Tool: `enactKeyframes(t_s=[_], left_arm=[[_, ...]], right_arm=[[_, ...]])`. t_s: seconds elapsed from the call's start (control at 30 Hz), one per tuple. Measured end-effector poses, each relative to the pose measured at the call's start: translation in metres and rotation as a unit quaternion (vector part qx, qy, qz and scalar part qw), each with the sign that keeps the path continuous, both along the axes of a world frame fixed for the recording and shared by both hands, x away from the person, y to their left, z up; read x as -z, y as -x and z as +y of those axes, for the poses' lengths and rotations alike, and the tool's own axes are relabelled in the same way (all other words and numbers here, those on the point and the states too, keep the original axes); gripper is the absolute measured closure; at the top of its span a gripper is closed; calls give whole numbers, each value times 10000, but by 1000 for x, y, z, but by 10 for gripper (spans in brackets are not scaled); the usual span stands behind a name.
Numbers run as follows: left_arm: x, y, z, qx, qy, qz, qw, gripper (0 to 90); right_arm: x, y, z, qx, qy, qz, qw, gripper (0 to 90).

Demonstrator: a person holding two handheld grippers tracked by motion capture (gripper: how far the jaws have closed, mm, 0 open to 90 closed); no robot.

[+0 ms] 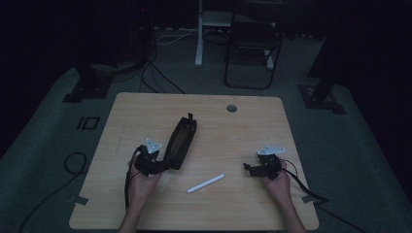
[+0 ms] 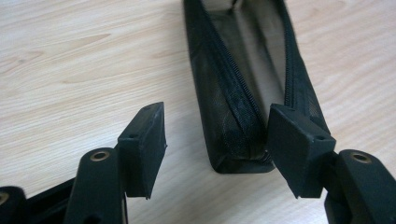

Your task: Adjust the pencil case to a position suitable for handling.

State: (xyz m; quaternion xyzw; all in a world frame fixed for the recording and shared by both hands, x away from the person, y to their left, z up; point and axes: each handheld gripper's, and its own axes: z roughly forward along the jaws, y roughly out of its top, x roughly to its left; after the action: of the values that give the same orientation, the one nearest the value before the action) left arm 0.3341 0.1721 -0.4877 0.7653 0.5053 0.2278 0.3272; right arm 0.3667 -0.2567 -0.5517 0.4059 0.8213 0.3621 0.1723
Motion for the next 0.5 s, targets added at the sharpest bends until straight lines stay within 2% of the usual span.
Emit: enactKeyframes(t_s=[0.07,0.2,0.3,0.5], left_arm=[[-1,-3,3,-134,-49,-9,9999,411],[-3,-9,5,-260,29,11,9997,456],[-5,-11,0,-222,71,-34,9997,465],[0,-16,-8,-286,-69,-6,9996,454]], right_arm=[[0,0,0,1,-1,1,10000,192],[0,0,0,0,0,0,10000,192],[0,0,0,2,-3,1,10000,192],[0,0,0,4,-2,3,10000,192]])
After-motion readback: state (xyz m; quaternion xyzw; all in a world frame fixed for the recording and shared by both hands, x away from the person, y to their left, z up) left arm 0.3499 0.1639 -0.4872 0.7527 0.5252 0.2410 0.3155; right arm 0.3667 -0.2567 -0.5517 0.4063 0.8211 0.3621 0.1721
